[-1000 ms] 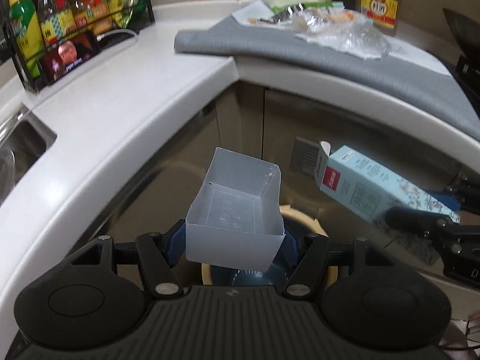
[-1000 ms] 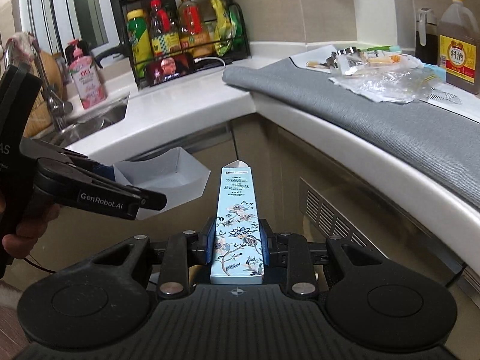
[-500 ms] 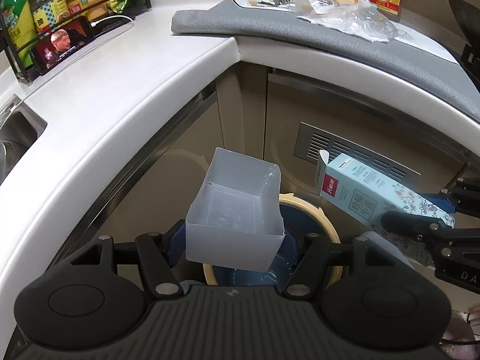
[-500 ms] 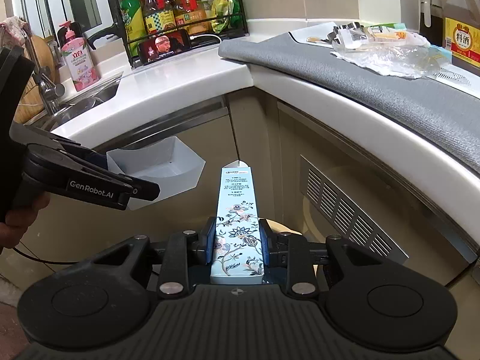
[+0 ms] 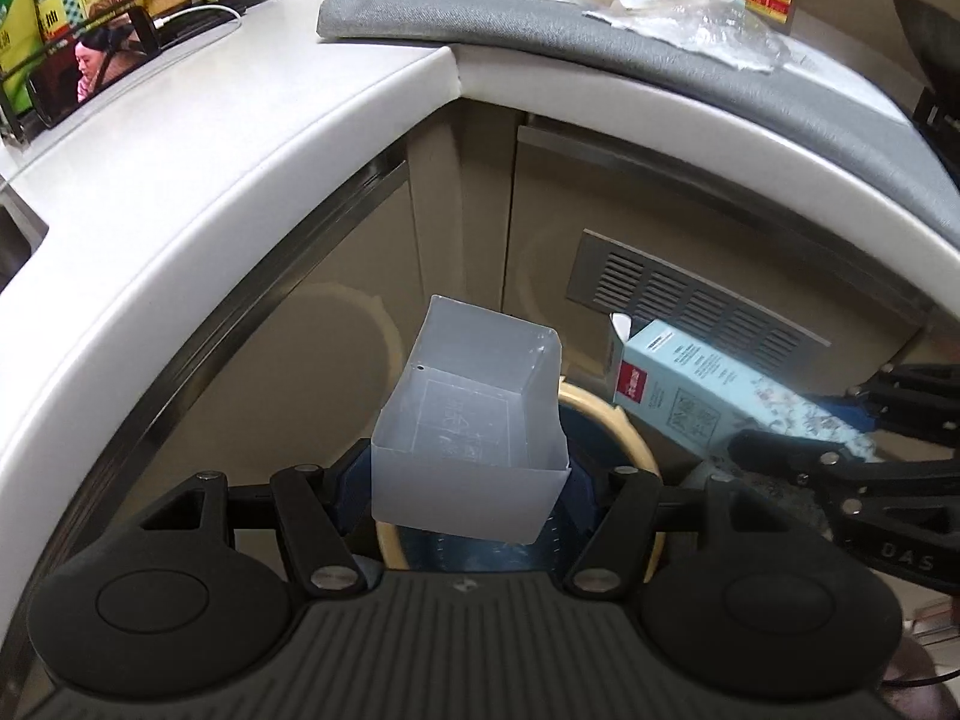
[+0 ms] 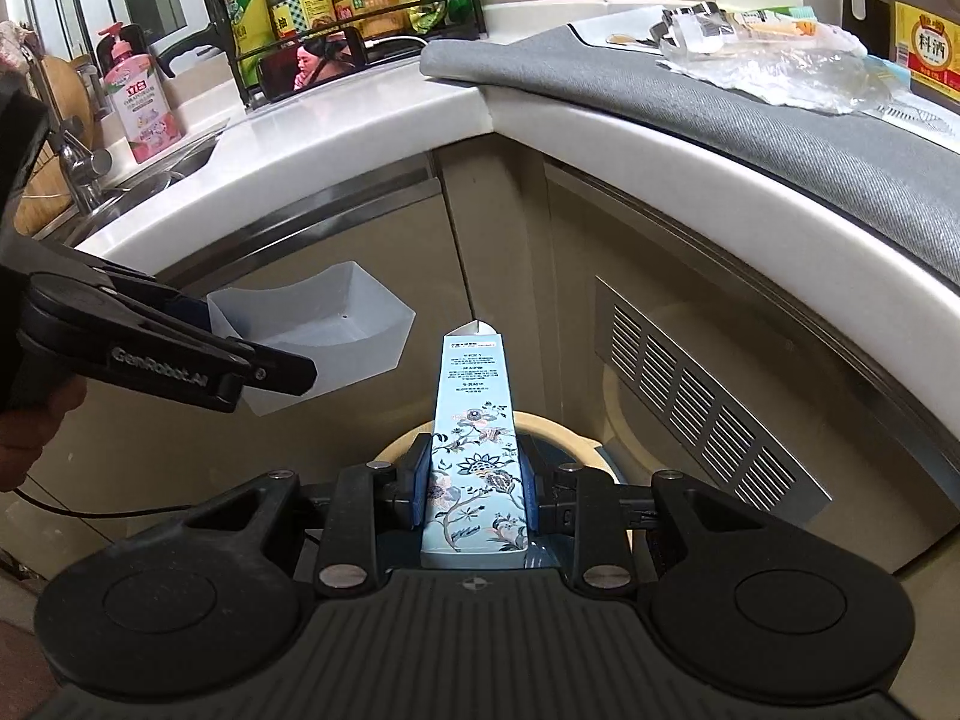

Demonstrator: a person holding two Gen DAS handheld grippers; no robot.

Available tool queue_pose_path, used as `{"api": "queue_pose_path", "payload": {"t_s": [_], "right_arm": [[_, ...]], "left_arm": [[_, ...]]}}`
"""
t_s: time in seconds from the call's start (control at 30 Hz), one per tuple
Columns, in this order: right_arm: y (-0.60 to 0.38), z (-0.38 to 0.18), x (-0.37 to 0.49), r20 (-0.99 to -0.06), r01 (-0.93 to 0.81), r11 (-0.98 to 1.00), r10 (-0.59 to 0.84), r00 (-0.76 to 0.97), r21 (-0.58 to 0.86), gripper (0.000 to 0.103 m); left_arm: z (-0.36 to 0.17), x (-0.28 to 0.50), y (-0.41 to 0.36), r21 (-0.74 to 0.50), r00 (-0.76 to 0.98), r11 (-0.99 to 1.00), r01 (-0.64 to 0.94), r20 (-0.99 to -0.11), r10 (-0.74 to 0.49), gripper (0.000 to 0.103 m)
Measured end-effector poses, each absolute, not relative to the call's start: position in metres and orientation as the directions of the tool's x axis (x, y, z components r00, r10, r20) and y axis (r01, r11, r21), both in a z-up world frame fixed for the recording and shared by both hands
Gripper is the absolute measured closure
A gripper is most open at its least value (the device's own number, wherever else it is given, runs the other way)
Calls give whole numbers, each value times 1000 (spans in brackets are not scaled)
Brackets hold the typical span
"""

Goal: Collect trash
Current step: 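Lower the clear box and floral carton into the trash bin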

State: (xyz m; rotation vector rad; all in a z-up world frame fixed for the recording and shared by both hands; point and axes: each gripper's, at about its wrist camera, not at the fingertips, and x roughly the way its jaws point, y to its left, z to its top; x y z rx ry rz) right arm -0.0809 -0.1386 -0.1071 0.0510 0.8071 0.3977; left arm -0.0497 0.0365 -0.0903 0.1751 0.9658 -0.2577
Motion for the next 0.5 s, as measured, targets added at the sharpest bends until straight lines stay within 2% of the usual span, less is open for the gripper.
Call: {"api": "queue_pose_path", "payload": {"t_s": [0.23,0.5], "right_arm": [[-143,-111,-78,-696,-308,933,347,628,187,72],[-139,-126,-63,-723,-313,929,353,594,196,72]], "left_arm": [[-86,-50,43,41,564,958,284,-815,-133,34],[-105,-36,33,70,509,952,299,-855,-97,34]]}}
